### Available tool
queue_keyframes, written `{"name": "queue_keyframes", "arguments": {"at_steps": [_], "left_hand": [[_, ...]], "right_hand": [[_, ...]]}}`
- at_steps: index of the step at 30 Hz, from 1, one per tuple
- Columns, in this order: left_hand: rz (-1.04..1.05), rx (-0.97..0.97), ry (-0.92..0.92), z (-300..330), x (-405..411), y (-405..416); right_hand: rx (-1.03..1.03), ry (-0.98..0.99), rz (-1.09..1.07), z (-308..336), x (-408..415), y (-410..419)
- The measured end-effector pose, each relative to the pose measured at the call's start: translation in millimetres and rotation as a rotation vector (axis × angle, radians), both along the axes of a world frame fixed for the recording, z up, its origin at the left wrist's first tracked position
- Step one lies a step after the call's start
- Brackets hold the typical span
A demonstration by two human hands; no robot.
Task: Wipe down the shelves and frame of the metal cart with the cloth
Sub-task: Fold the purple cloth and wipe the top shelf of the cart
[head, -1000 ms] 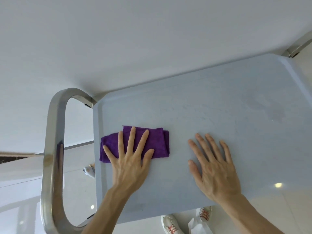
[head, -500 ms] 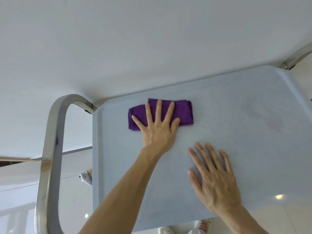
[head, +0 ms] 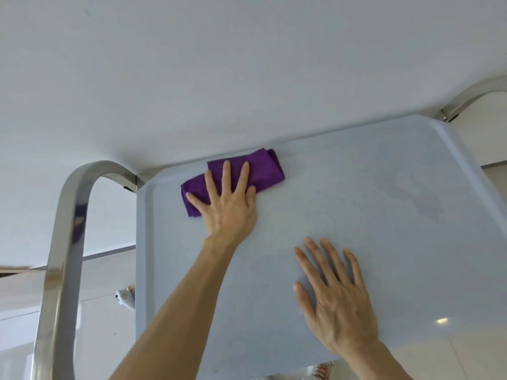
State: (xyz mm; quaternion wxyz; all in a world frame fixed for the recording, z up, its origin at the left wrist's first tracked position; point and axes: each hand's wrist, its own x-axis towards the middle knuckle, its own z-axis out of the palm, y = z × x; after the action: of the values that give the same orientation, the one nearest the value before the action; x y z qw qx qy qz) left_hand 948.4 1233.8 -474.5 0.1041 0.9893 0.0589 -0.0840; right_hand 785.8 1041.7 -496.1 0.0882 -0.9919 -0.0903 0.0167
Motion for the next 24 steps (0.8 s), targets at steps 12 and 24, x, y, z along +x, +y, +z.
{"name": "queue_keyframes", "arguments": {"at_steps": [12,24], "left_hand": [[-0.371,-0.021,0.001,5,-13,-70],[-0.073,-0.265,-0.229,0,-72,6]], "right_hand": [[-0.01,0.041,-0.018,-4,-1,-1],[0.039,-0.025,0.005,-1,-1,-1]]}}
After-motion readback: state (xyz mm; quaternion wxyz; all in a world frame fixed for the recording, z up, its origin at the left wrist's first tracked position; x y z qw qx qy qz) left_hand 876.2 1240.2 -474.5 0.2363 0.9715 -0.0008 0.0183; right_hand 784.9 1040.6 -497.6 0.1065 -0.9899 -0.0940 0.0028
